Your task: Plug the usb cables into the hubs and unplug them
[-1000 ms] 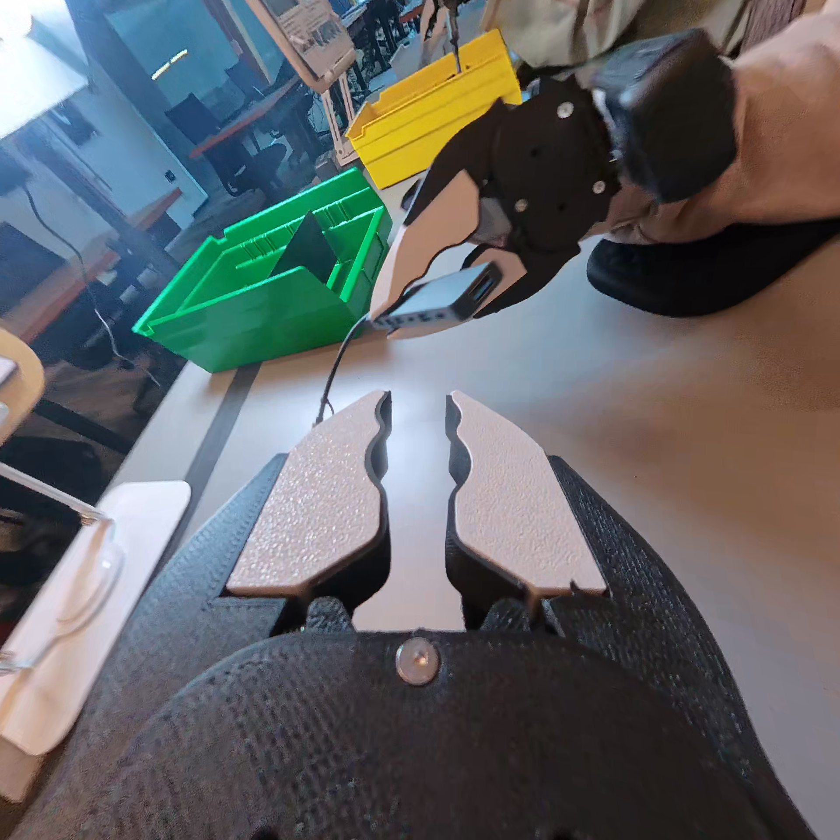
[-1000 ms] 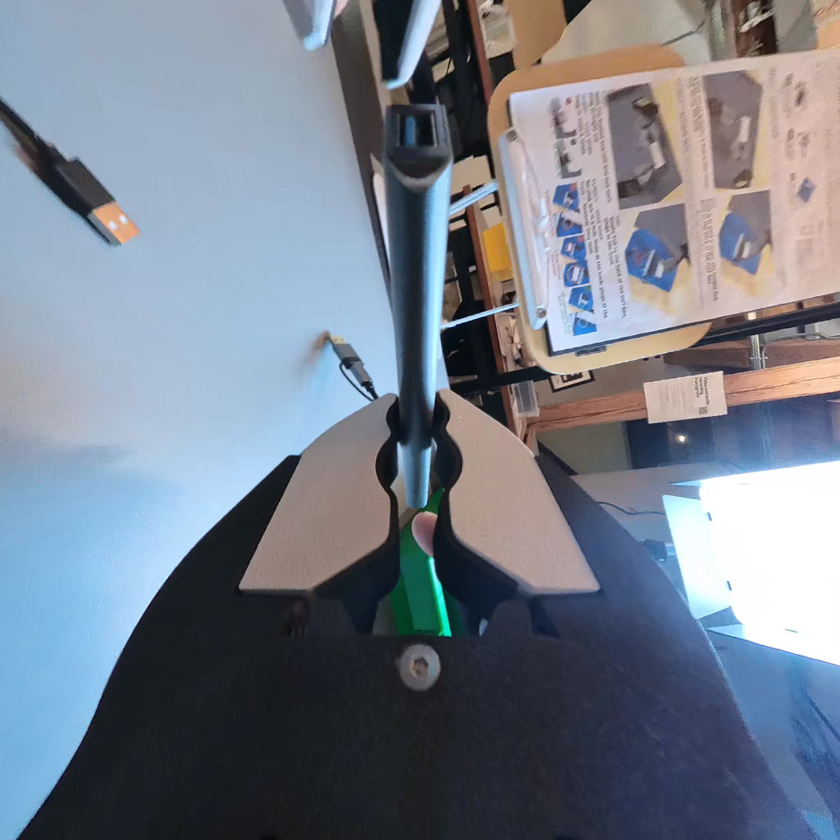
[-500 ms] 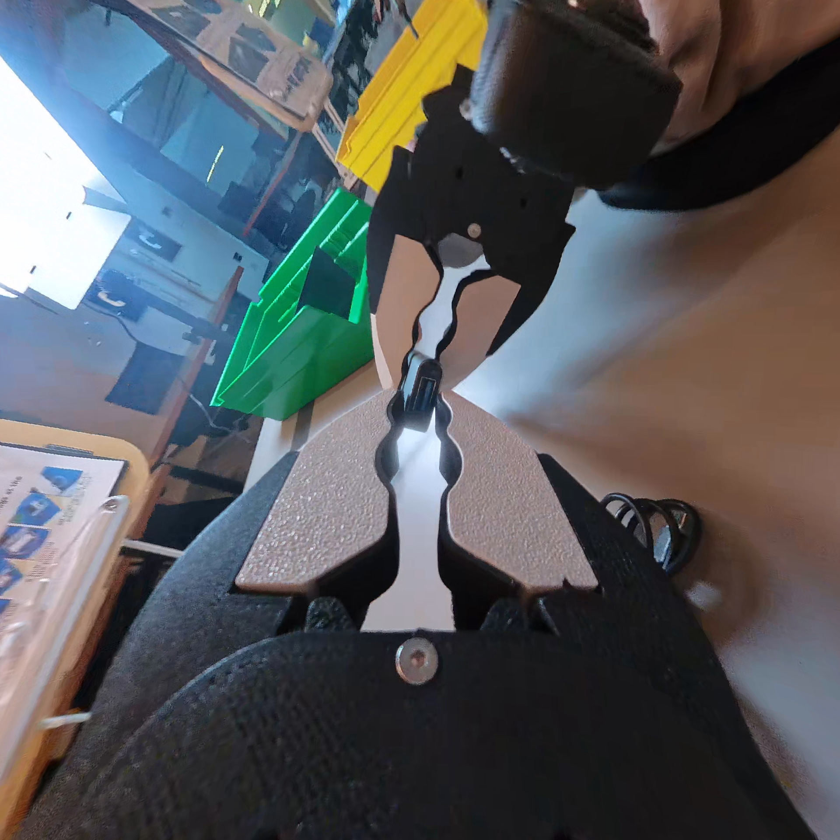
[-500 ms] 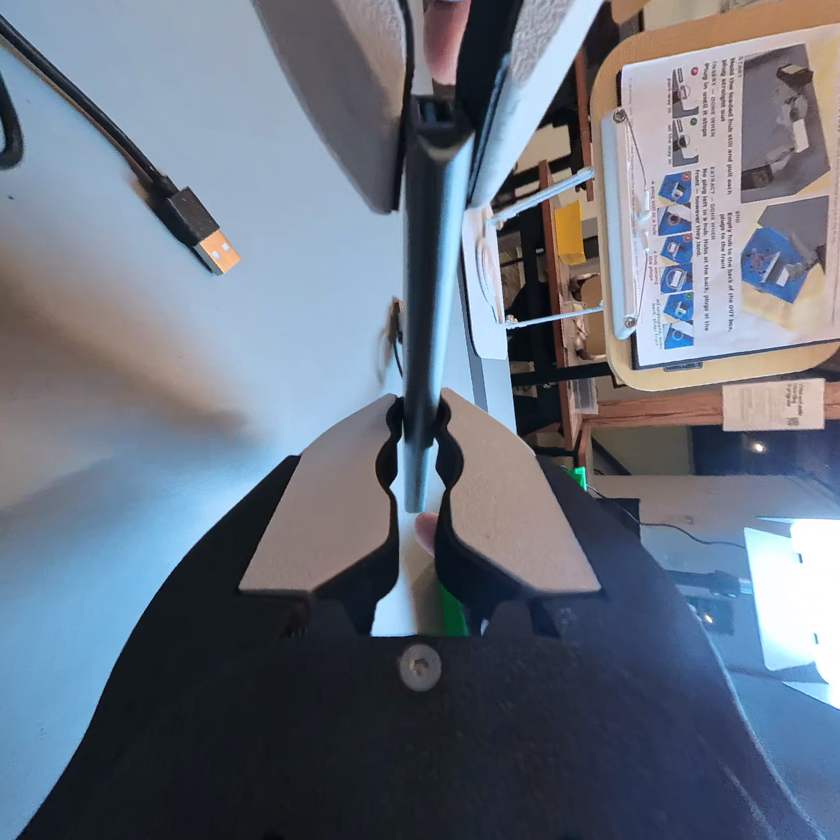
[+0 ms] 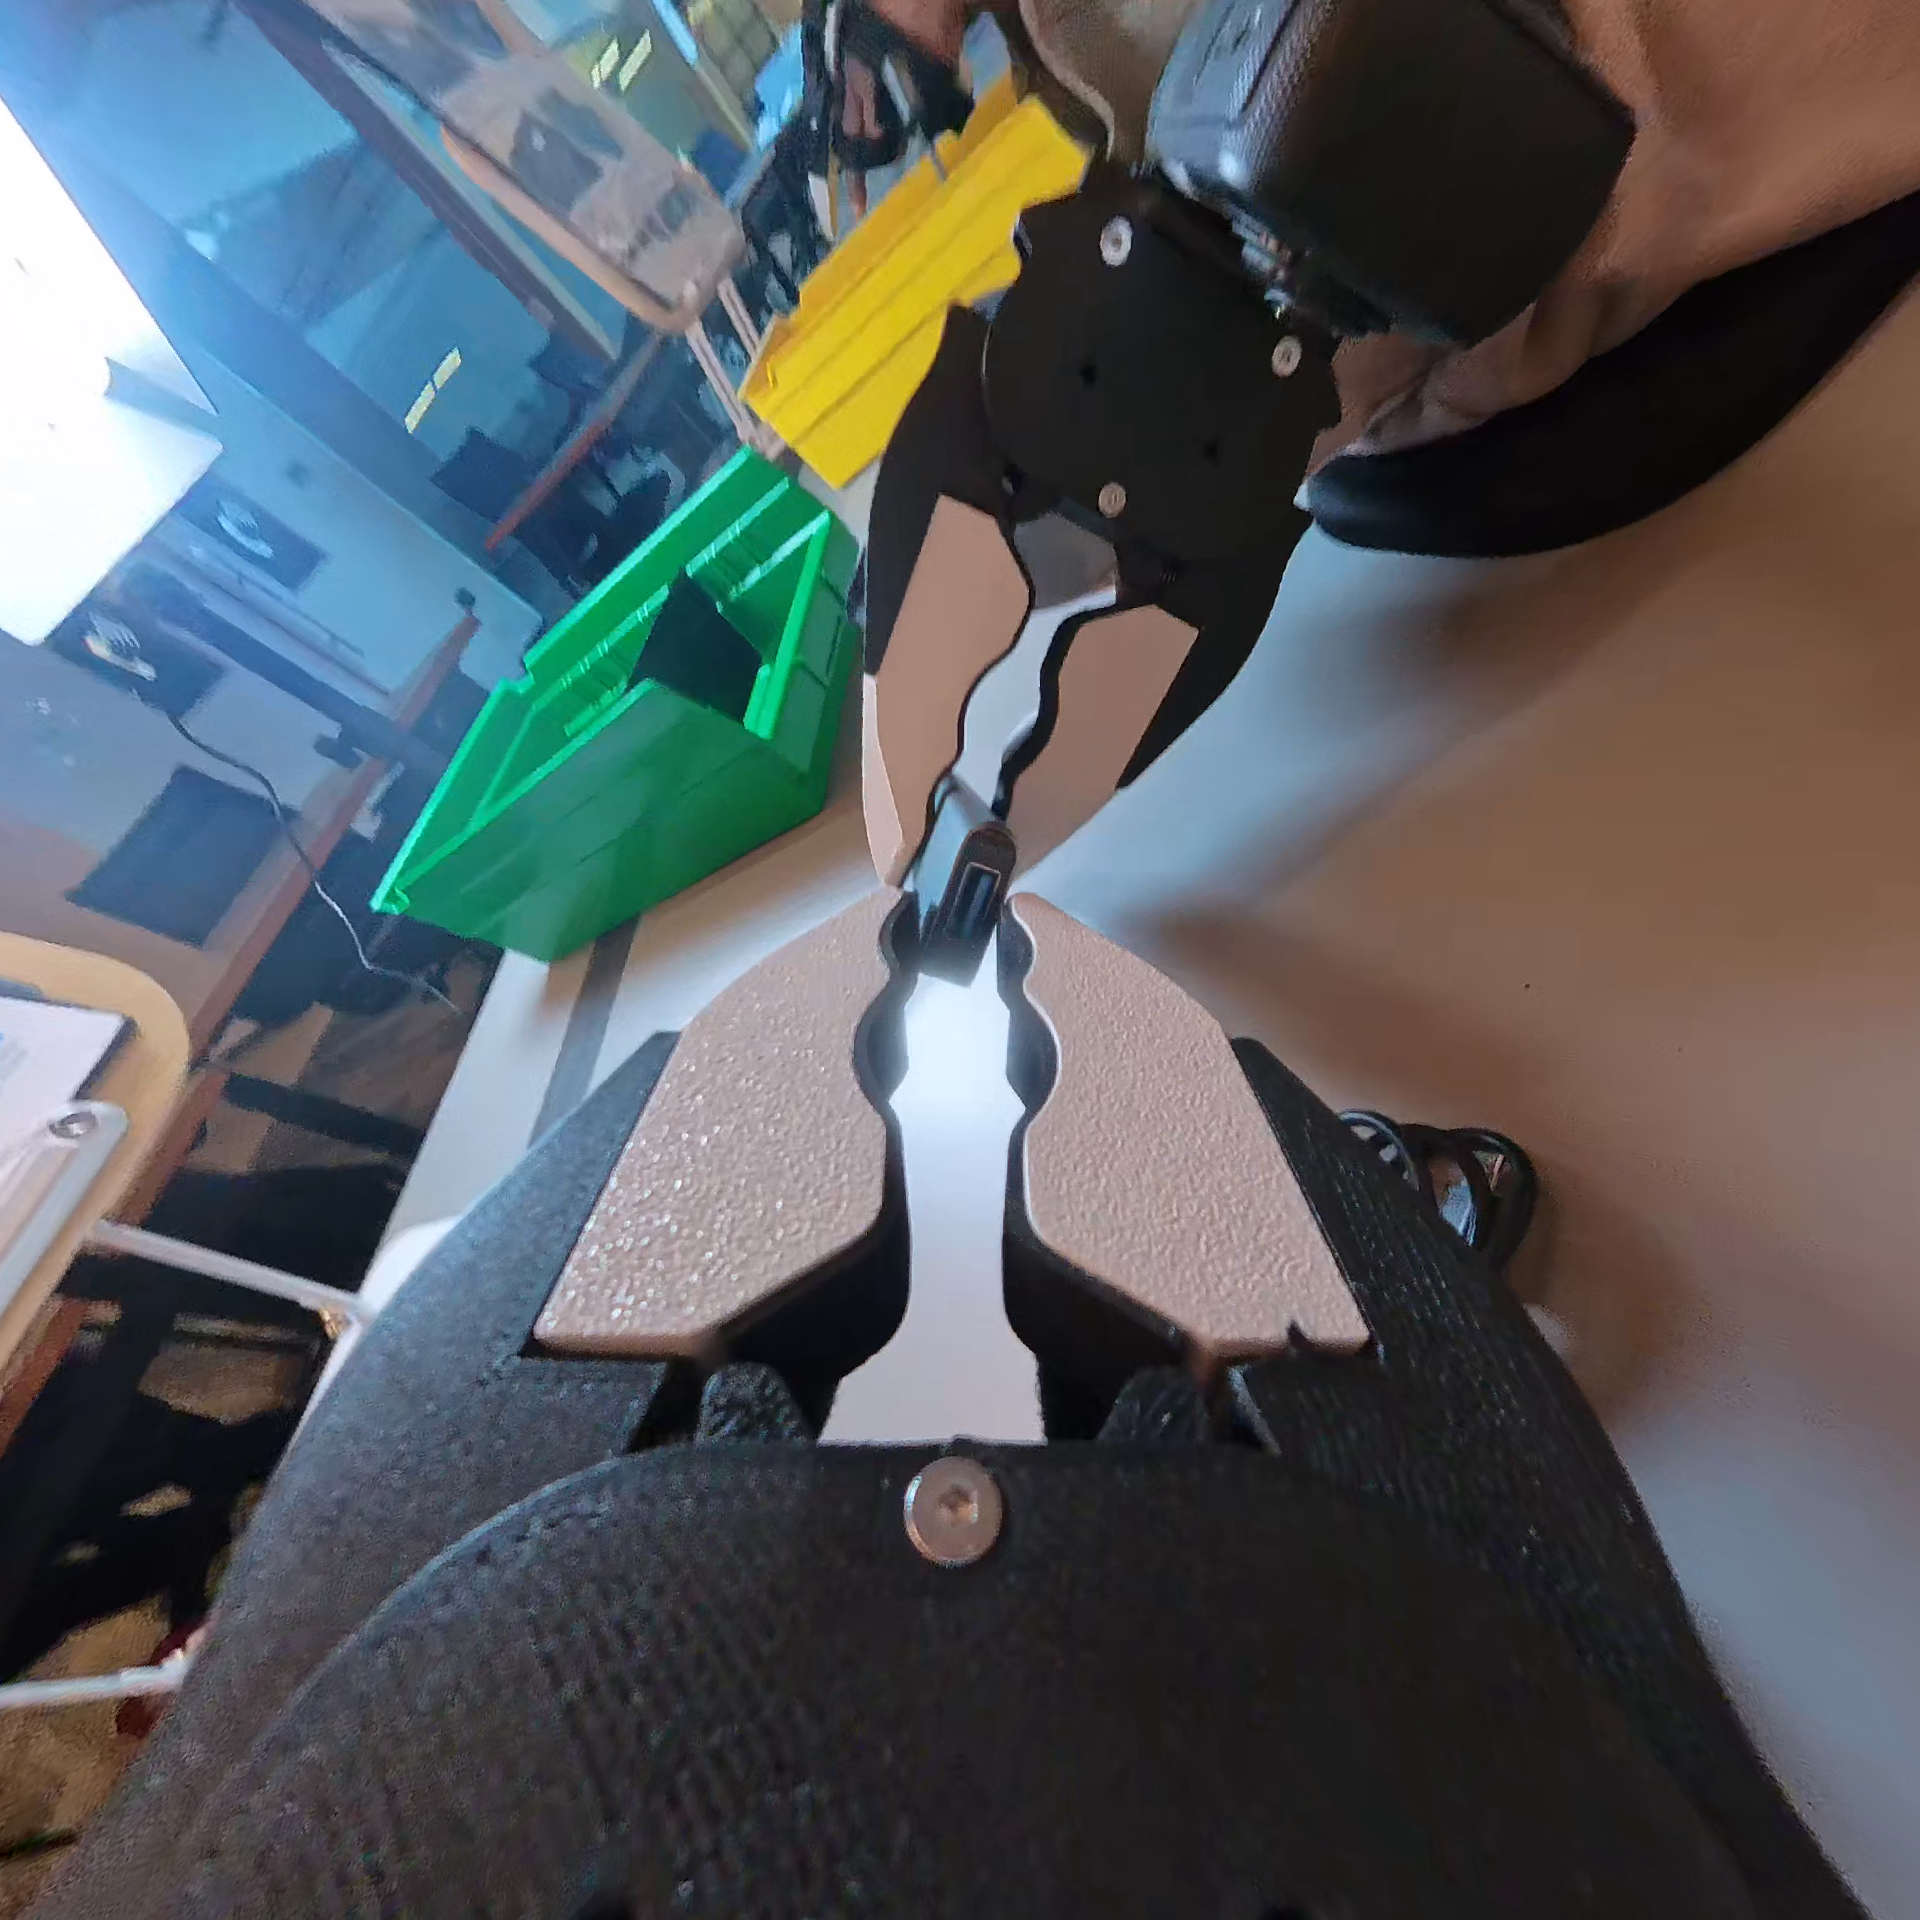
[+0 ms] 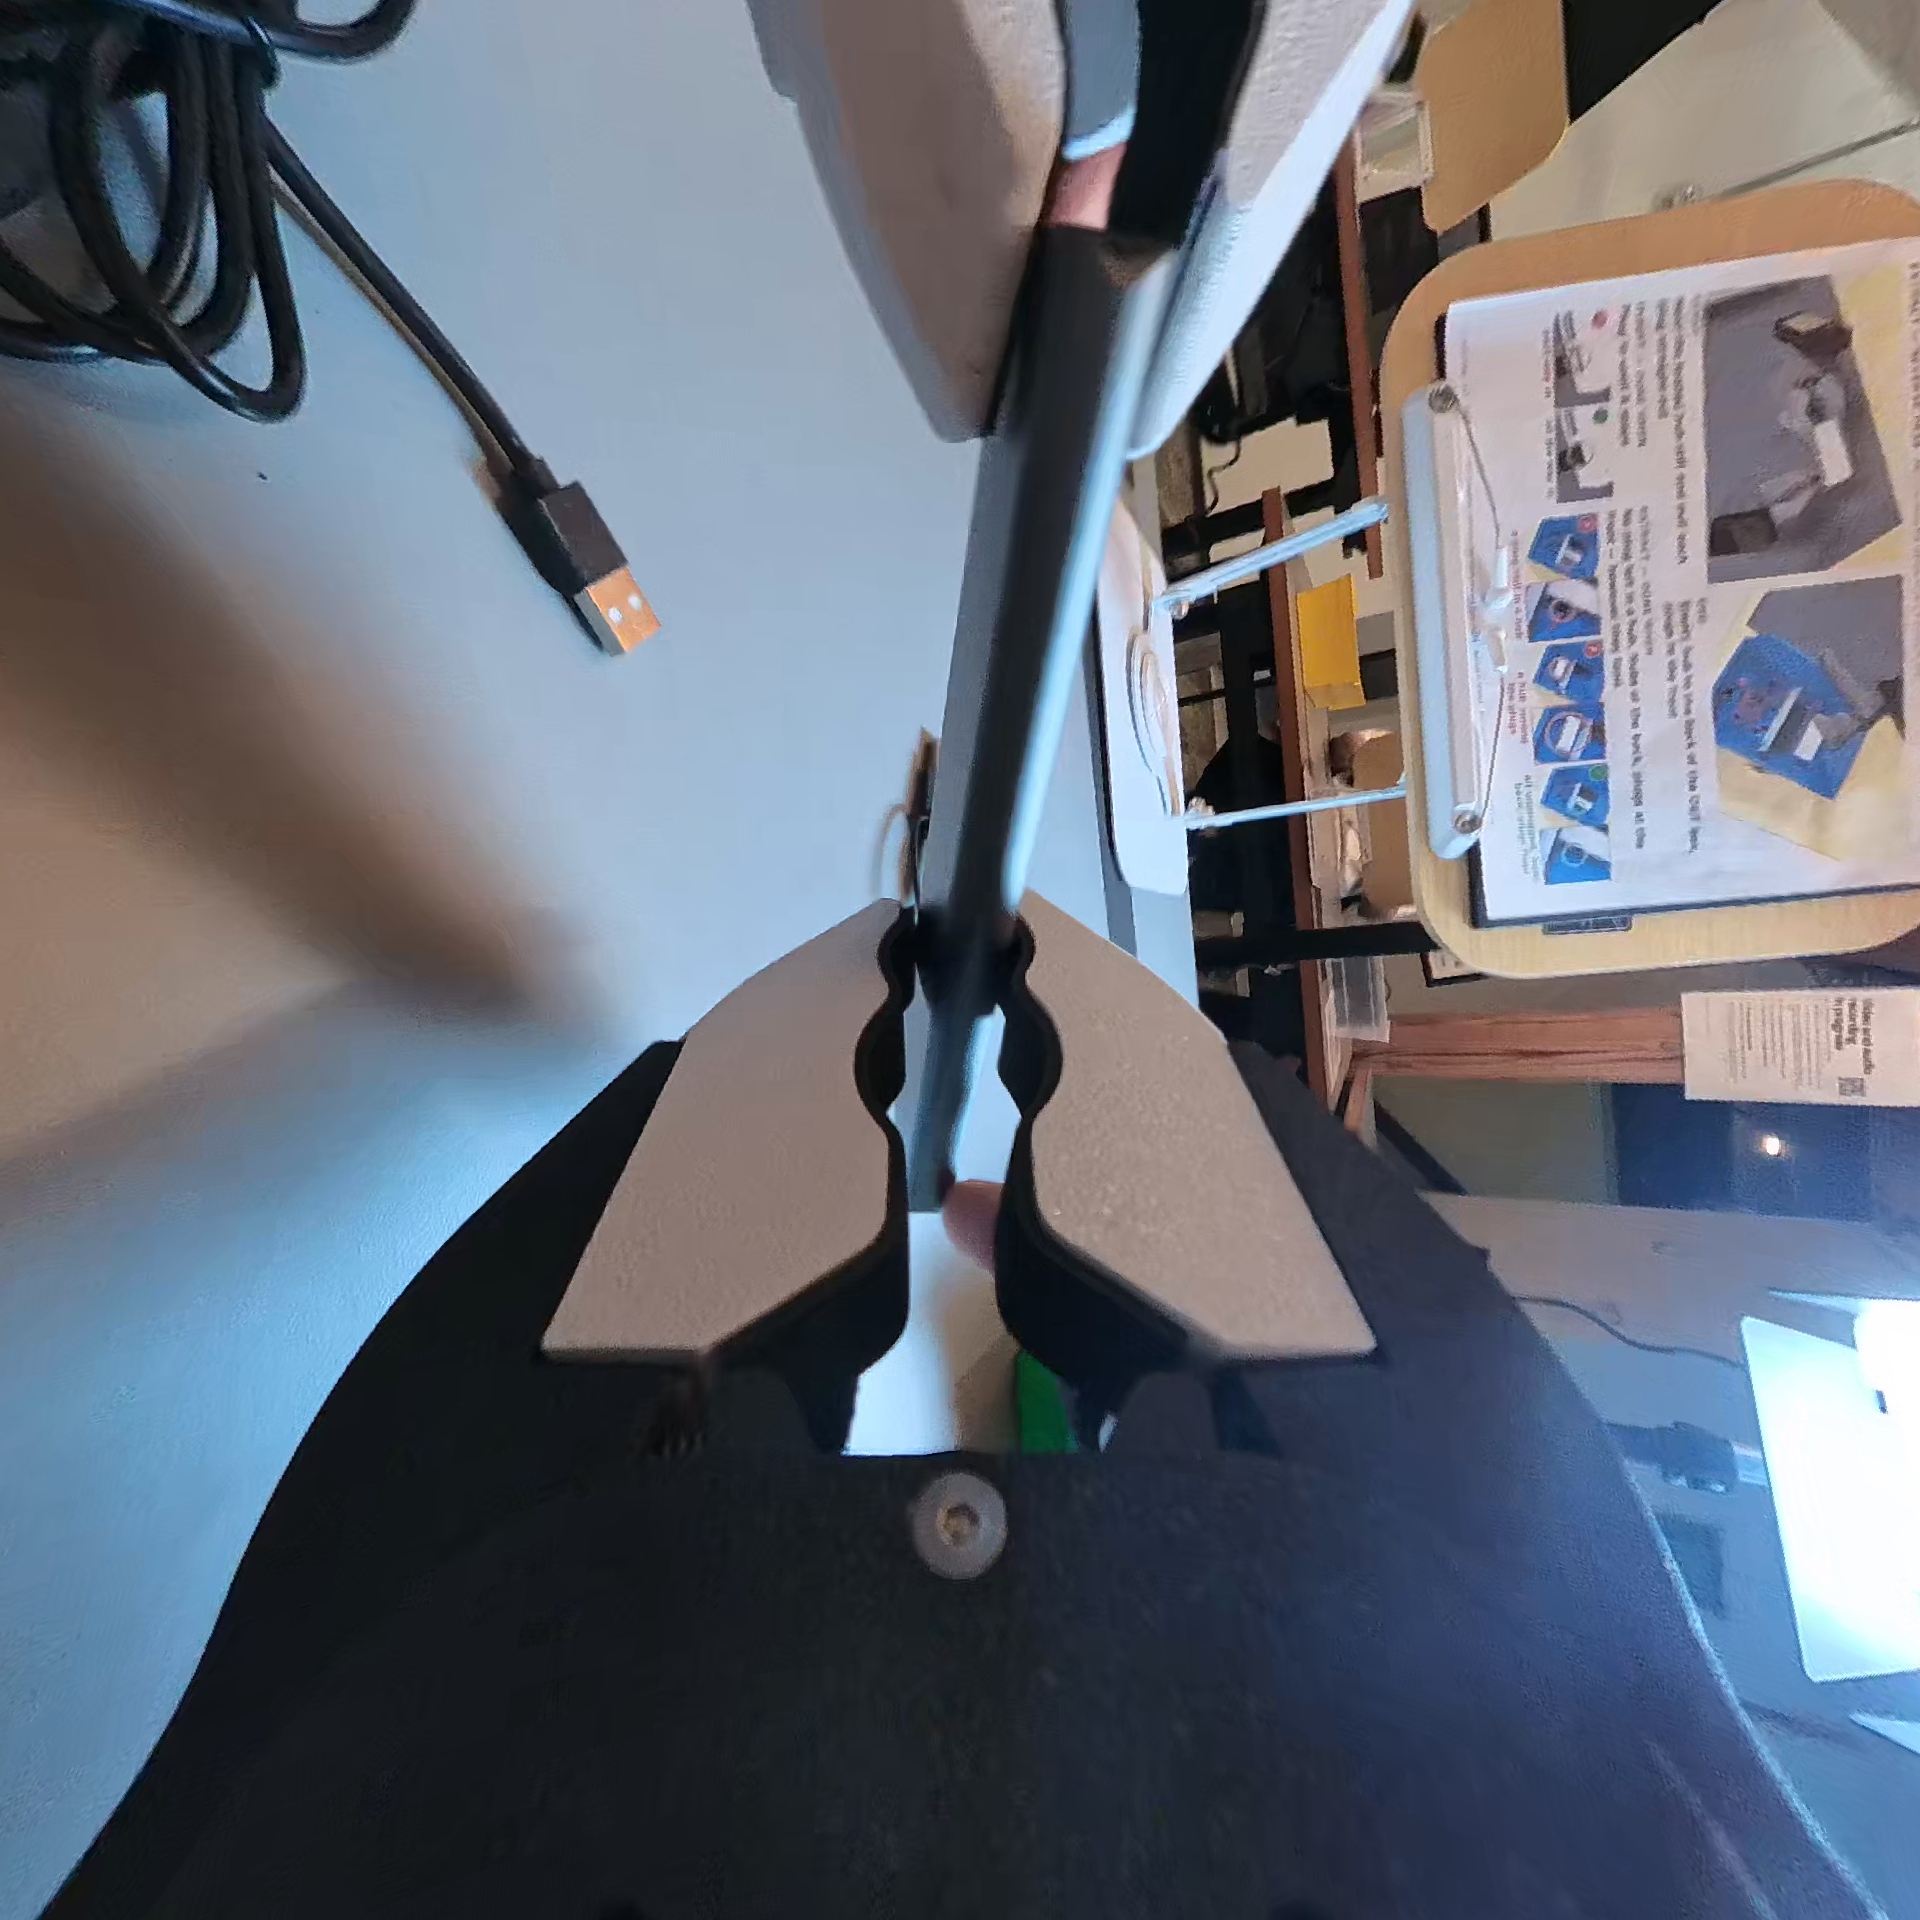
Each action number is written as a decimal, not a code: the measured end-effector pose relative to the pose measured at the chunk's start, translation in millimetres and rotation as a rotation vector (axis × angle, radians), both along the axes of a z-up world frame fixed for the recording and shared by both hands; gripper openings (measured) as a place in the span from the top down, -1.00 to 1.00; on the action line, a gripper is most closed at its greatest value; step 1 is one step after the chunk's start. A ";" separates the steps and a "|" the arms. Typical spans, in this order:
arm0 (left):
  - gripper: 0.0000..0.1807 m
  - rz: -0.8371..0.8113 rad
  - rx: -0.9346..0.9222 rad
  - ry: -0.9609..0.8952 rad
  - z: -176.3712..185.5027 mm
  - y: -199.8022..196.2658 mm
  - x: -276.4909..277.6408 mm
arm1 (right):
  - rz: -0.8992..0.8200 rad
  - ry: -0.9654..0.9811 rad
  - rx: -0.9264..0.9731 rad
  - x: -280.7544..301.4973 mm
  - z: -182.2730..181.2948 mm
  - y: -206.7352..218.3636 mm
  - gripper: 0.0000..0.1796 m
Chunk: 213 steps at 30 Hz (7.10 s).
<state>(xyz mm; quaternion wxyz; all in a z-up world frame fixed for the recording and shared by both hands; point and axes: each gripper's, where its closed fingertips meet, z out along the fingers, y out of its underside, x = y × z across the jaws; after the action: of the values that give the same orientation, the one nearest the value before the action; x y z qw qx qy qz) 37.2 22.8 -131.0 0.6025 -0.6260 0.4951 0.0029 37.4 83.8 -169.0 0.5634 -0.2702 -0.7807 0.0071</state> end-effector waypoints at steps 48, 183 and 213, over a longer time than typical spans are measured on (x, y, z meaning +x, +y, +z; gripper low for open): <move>0.84 0.175 -1.121 -0.316 -79.6 -31.9 -15.2 | -0.073 -0.115 0.470 -5.9 -37.1 23.6 0.87; 0.86 0.037 -0.312 0.129 -28.9 -19.6 -9.8 | 0.364 0.106 -0.655 9.9 29.1 -81.9 0.87; 0.87 0.077 -0.424 0.306 -56.3 -25.8 -14.9 | 0.386 0.074 -0.753 6.8 22.1 -95.1 0.69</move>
<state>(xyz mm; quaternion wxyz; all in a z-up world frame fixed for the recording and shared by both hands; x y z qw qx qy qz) 22.3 -3.0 -187.2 0.3754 -0.7491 0.5455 0.0166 44.2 -11.3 -147.0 0.4415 -0.3054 -0.7391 0.4069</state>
